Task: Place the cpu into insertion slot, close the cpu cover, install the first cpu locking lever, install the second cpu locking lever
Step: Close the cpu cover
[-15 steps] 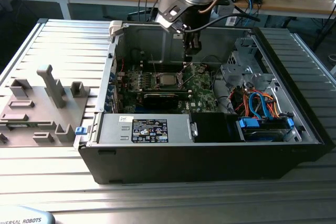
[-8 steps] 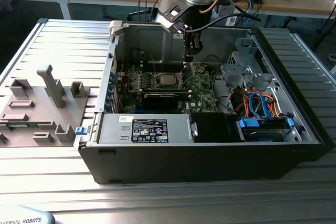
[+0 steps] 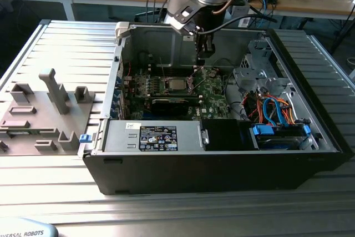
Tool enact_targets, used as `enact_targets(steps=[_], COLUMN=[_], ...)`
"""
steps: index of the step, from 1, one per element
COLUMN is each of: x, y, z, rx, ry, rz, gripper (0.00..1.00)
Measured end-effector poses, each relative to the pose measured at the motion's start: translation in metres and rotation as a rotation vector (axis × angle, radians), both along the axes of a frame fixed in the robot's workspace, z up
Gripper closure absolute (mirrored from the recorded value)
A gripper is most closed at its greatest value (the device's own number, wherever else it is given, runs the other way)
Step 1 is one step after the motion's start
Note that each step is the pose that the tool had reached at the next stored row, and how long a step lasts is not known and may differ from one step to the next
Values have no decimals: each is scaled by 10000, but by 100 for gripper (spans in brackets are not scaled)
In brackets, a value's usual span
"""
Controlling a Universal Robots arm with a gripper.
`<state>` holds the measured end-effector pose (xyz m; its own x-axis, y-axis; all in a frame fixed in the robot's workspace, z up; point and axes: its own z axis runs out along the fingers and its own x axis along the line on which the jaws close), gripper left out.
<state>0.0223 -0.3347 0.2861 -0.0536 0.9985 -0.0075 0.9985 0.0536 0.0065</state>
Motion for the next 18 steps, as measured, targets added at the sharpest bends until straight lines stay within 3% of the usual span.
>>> enact_targets(steps=[18], x=[58], y=[0], z=[-9], rx=[0], ry=[0], rz=[1], gripper=[89])
